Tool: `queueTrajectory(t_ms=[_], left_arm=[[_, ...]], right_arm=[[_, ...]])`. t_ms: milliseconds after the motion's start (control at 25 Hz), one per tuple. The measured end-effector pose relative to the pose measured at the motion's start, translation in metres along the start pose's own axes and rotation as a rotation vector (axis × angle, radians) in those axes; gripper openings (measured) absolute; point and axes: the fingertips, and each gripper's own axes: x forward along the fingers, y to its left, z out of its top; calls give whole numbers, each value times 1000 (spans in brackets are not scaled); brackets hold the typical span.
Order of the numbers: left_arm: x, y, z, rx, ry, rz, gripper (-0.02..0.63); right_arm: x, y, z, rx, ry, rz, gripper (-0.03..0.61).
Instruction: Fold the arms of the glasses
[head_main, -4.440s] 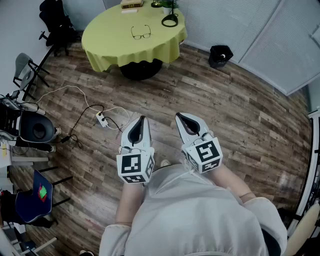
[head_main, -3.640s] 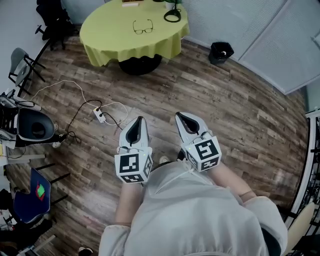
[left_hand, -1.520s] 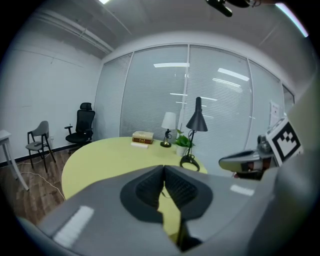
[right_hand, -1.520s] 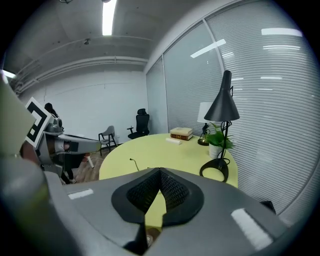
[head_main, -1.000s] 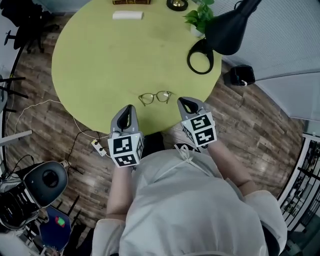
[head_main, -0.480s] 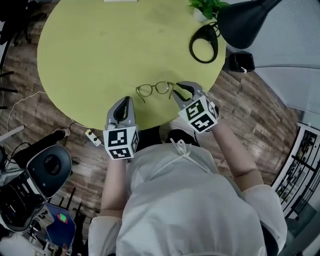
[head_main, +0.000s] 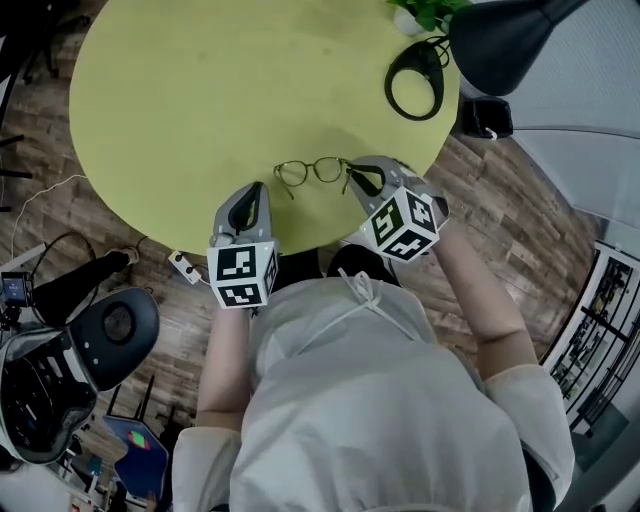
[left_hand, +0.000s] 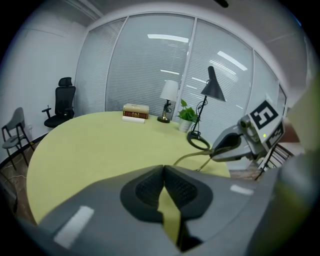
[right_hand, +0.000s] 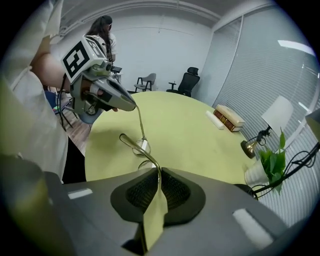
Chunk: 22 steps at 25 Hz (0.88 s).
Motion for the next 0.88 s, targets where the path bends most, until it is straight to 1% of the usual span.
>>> queueTrajectory(t_ms=[280, 400, 520, 680, 880], left_arm=[[8, -3, 7, 16, -10, -23, 6], [10, 1, 14, 12, -22, -33, 6], [10, 4, 20, 9, -26, -42, 6], [14, -4, 16, 7, -33, -57, 6], [20, -11, 17, 32, -45, -82, 6]], right_arm=[[1, 0, -2, -96, 3, 19, 15], [2, 0, 1, -118, -1, 25, 15], [1, 1, 4, -124, 0, 29, 15], [-1, 4, -1, -120, -4, 20, 15], [-2, 5, 0, -108, -10, 3, 15]])
